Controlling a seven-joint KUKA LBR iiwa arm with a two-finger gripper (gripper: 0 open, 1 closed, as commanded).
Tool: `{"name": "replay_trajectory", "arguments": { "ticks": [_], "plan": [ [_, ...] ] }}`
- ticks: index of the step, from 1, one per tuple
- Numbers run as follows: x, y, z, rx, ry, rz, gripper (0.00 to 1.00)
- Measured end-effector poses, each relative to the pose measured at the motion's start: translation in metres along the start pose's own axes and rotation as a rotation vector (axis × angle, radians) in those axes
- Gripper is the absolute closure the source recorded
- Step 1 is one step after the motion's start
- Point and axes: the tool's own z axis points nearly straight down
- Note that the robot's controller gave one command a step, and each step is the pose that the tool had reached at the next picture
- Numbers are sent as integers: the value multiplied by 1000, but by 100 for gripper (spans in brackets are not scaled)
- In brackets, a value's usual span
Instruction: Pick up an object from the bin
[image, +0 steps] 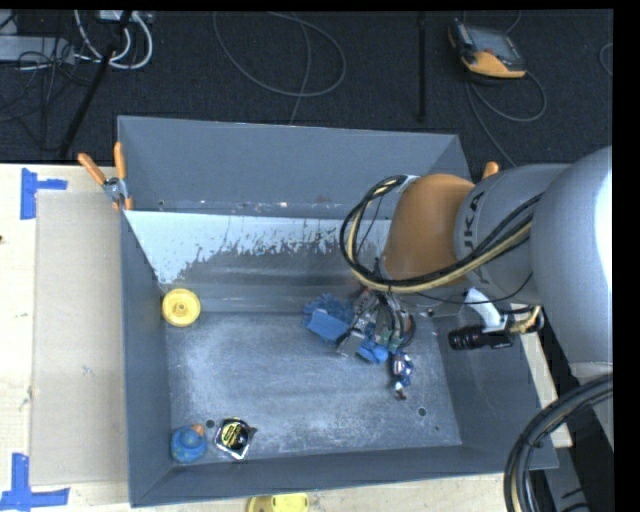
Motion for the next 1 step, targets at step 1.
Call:
{"name": "replay_trajectory", "arguments": {
  "ticks": [1],
  "plan": [
    [0,0,0,0,0,0,100]
  ]
}}
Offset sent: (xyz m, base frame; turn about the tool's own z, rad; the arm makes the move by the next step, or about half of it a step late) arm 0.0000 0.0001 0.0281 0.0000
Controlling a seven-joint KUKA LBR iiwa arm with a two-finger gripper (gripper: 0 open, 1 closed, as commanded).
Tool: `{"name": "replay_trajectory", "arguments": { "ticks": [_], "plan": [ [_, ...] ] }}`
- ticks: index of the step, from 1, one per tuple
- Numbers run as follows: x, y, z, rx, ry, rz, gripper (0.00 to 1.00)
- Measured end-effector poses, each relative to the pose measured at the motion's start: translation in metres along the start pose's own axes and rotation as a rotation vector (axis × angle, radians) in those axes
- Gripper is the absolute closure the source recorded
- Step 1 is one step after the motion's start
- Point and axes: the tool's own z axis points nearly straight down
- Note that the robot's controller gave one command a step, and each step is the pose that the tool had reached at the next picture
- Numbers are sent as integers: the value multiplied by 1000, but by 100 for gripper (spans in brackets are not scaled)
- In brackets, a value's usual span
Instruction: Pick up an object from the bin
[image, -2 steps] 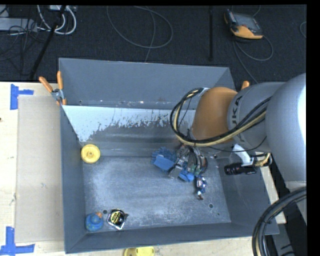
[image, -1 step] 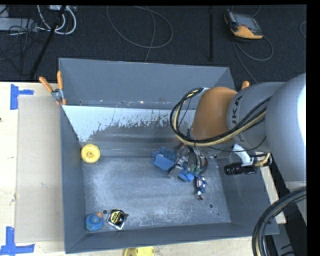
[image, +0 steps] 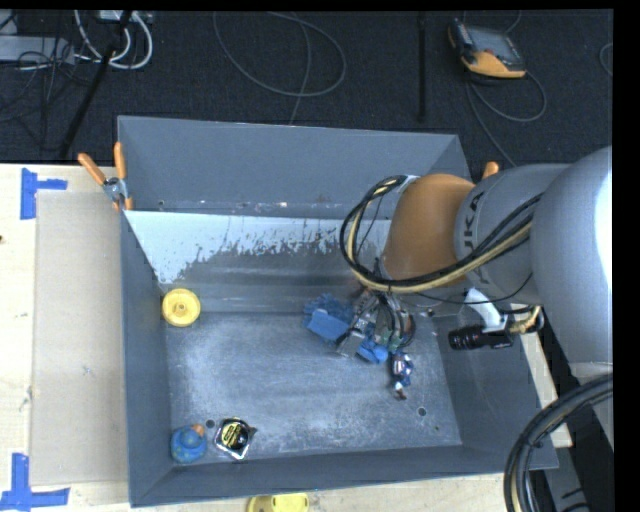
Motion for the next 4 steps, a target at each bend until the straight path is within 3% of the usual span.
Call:
{"name": "replay_trajectory", "arguments": {
  "ticks": [2,4],
  "plan": [
    [3,-1,-18,4,10,-1,100],
    [0,0,-57,0,-1,-2,100]
  ]
}}
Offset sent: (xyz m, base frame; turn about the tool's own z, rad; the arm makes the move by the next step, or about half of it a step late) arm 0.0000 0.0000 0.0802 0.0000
